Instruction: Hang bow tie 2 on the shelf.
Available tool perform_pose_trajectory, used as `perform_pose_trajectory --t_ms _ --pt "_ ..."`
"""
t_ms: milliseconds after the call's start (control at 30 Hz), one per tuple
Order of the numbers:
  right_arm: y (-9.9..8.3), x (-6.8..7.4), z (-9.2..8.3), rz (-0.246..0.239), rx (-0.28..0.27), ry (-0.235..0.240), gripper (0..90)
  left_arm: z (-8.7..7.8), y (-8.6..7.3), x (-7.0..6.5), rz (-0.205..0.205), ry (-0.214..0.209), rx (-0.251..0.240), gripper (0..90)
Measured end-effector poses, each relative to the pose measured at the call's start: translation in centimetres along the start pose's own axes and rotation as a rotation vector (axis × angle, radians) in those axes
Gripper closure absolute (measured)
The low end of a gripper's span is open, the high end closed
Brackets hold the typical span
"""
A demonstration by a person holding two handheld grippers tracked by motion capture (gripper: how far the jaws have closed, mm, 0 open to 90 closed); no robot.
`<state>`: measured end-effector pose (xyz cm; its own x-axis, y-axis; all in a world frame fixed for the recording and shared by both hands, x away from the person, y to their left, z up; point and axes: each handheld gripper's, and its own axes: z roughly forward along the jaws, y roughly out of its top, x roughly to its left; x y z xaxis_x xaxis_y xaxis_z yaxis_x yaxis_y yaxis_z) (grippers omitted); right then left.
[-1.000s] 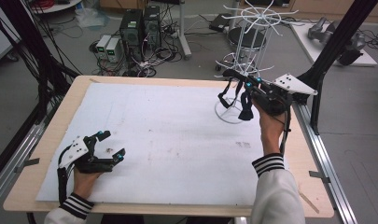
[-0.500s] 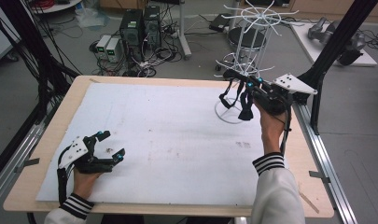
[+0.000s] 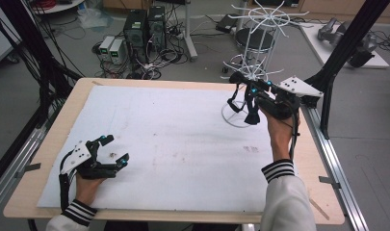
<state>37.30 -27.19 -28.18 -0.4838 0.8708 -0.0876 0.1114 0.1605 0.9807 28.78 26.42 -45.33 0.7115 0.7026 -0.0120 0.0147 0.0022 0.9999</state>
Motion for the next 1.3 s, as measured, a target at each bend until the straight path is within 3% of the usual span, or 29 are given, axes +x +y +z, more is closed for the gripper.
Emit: perform_pose_trajectory --t_ms 67,200,333,467,567,767,933,1133,1300 --pt "0.0 0.1 -0.1 -0.008 0.004 -0.002 59.3 0.0 0.0 0.0 0.000 0.000 0.000 7.7" --pt "0.0 0.4 -0.5 -0.002 -0.003 -0.013 46.4 0.0 0.0 0.0 0.001 -0.001 -0.001 7.7" --pt "0.1 0.4 -1.0 0.010 -0.025 -0.042 28.5 0.0 0.0 0.0 -0.002 -0.001 -0.001 7.7" --pt "0.3 0.4 -1.8 0.048 -0.059 -0.041 10.7 0.0 0.0 0.0 -0.004 0.000 -0.004 7.7" --pt "0.1 0.8 -3.1 0.041 -0.102 0.003 10.6 -0.1 0.0 0.0 -0.002 0.004 -0.004 7.7" --pt "-1.7 1.9 -5.4 0.041 -0.099 0.086 8.4 -0.1 0.0 -0.1 0.002 0.005 -0.004 7.7" --pt "-5.0 3.2 -7.2 0.064 -0.116 0.117 8.4 -0.2 0.0 -0.1 0.006 0.009 -0.011 7.7" --pt "-10.4 4.9 -7.9 0.090 -0.155 0.051 8.4 -0.2 -0.1 -0.1 0.000 0.020 -0.015 7.7" --pt "-13.7 5.8 -7.5 0.107 -0.147 0.037 8.5 -0.2 -0.1 -0.2 0.007 0.027 -0.015 7.7"
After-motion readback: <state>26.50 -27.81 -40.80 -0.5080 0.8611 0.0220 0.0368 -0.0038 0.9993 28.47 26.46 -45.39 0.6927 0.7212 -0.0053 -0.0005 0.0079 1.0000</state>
